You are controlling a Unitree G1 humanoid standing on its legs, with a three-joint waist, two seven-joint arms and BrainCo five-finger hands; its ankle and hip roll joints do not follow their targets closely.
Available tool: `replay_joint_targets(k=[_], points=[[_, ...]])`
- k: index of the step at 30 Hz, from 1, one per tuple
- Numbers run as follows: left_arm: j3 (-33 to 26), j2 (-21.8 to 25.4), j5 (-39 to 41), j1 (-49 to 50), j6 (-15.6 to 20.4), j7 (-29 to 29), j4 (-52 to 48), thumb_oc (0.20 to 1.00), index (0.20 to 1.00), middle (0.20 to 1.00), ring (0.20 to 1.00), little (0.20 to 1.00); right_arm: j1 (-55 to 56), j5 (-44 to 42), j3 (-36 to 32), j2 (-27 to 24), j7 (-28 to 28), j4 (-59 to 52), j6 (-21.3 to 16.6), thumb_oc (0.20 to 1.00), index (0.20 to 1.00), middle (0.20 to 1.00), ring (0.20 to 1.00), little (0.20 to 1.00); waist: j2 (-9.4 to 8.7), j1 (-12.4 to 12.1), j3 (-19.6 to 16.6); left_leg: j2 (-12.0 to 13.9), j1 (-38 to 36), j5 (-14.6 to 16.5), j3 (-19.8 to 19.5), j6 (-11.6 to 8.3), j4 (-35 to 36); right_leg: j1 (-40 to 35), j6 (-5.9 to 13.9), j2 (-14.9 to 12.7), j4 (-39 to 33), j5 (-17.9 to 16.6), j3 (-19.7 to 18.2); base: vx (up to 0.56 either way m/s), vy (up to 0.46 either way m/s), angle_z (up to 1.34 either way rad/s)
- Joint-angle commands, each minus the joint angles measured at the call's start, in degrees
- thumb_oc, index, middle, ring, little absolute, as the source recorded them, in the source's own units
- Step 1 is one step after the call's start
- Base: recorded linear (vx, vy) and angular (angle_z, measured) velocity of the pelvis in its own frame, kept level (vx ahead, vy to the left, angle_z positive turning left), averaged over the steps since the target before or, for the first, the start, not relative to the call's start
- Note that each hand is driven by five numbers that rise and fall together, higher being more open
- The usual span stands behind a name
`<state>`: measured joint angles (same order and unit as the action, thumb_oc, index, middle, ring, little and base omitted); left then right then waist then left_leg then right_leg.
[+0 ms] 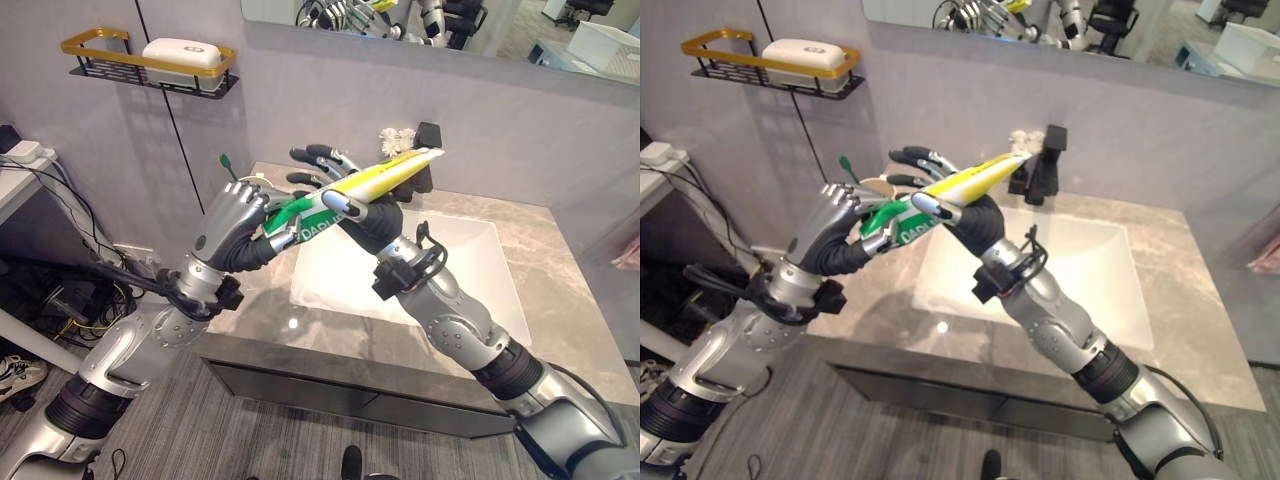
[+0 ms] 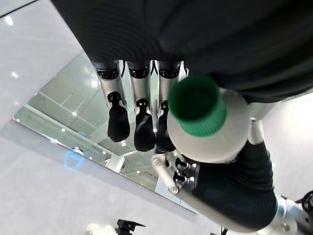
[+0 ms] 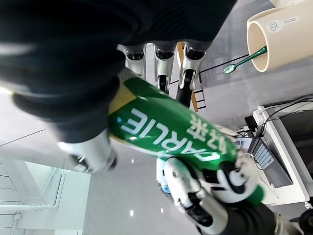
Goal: Put brush and paste in cup on sink, flatten towel.
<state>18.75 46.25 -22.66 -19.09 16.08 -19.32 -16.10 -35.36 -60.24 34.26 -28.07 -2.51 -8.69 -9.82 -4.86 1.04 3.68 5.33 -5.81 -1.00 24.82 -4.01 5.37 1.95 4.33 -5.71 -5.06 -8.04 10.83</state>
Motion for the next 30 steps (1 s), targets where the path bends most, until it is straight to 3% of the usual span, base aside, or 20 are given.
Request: replay_joint_targets(k=[1,3,4,6,7,13,14,15,20,27,30], points=[[1.7,-0.1,1.7,-4.2,0.7,0.8,0.2,0.200,0.200,0.200,0.200,0.200,-8.4,-1.0,-2.0,1.3,0.6,-4.9,-3.0,0.536,0.536,0.536,0.536,0.536,-0.76,0.1,-1.3,0.8,-2.2,2.1,-4.0,-0.43,-0.4,-3.4,3.72,-4.4,0.1,-0.5,0.3,0.00,0.000,0.00],[1.6,-0.7,2.0,-3.3,0.7,1.1,0.1,0.200,0.200,0.200,0.200,0.200,-8.1,-0.3,-2.6,1.8,1.3,-4.7,-3.3,0.489,0.489,0.489,0.489,0.489,-0.63,0.1,-1.2,0.8,-2.3,2.2,-3.9,-0.39,-0.4,-3.3,3.73,-4.4,0.1,-0.6,0.3,0.00,0.000,0.00],[1.5,-1.1,2.2,-2.8,0.7,1.1,0.2,0.200,0.200,0.200,0.200,0.200,-8.0,0.0,-2.9,2.0,1.6,-4.6,-3.4,0.398,0.398,0.398,0.398,0.398,-0.60,0.1,-1.2,0.8,-2.3,2.2,-3.9,-0.36,-0.4,-3.3,3.72,-4.4,0.1,-0.6,0.3,0.00,0.000,0.00],[1.6,-1.5,2.4,-2.2,0.7,1.1,0.5,0.200,0.200,0.200,0.200,0.200,-8.0,0.5,-3.2,2.3,2.0,-4.5,-3.6,0.300,0.300,0.300,0.300,0.300,-0.53,0.1,-1.2,0.8,-2.3,2.2,-3.9,-0.35,-0.4,-3.3,3.72,-4.5,0.1,-0.6,0.3,0.00,0.003,-0.02],[1.4,-2.5,2.8,-1.0,0.6,1.2,0.6,0.200,0.200,0.200,0.200,0.200,-7.9,0.9,-3.8,3.1,2.7,-4.2,-4.0,0.200,0.200,0.200,0.200,0.200,-0.41,0.0,-1.1,0.8,-2.3,2.2,-3.9,-0.30,-0.4,-3.3,3.69,-4.5,0.1,-0.6,0.2,-0.01,0.006,-0.03],[0.5,-4.3,4.2,3.5,0.3,1.6,1.6,0.200,0.200,0.200,0.200,0.200,-6.7,2.6,-5.5,4.9,5.2,-3.5,-4.8,0.200,0.200,0.200,0.200,0.200,-0.17,-0.2,-0.9,0.8,-2.3,2.2,-3.9,-0.16,-0.4,-3.2,3.61,-4.5,0.1,-0.6,0.1,0.00,0.000,-0.01],[0.4,-4.6,4.5,4.3,0.2,1.7,1.9,0.228,0.228,0.228,0.228,0.228,-6.5,3.1,-5.7,5.2,5.5,-3.4,-4.9,0.200,0.200,0.200,0.200,0.200,-0.09,-0.2,-0.9,0.8,-2.3,2.2,-3.9,-0.15,-0.4,-3.2,3.60,-4.5,0.1,-0.6,0.1,0.00,0.000,0.00],[-0.3,-5.3,4.8,6.1,0.0,1.5,2.1,1.000,1.000,1.000,1.000,1.000,-6.6,3.6,-6.1,5.4,6.2,-3.0,-5.0,0.200,0.200,0.200,0.200,0.200,-0.09,-0.5,-0.7,0.8,-2.2,2.1,-3.9,-0.14,-0.4,-3.2,3.58,-4.6,0.1,-0.7,0.1,0.00,0.000,0.00],[-5.7,-6.2,11.5,16.3,0.5,2.9,0.7,1.000,1.000,1.000,1.000,1.000,-6.1,7.9,-9.0,3.1,9.1,-2.6,-5.4,0.200,0.200,0.200,0.200,0.200,0.12,-1.7,-0.3,0.9,-1.3,1.6,-4.5,-0.18,-0.4,-3.0,3.58,-4.8,0.1,-0.8,1.0,0.00,-0.003,0.01],[-16.5,-4.8,20.2,30.3,2.2,2.2,-1.5,1.000,1.000,1.000,1.000,1.000,-12.3,15.0,-12.5,-2.5,12.9,3.1,-5.9,0.200,0.200,0.200,0.200,0.200,0.22,-5.9,0.8,0.7,0.8,0.6,-6.8,-0.20,-0.4,-2.7,3.79,-5.3,0.1,-0.9,2.8,-0.02,-0.014,0.11],[-19.3,-4.3,22.5,32.4,2.9,2.6,-1.3,1.000,1.000,1.000,1.000,1.000,-15.5,15.7,-12.0,-4.8,11.9,5.5,-5.5,0.200,0.200,0.200,0.200,0.200,0.15,-7.5,1.3,0.6,1.6,0.1,-8.0,-0.33,-0.4,-2.8,3.88,-5.5,0.1,-0.7,3.8,-0.03,-0.014,0.18]])
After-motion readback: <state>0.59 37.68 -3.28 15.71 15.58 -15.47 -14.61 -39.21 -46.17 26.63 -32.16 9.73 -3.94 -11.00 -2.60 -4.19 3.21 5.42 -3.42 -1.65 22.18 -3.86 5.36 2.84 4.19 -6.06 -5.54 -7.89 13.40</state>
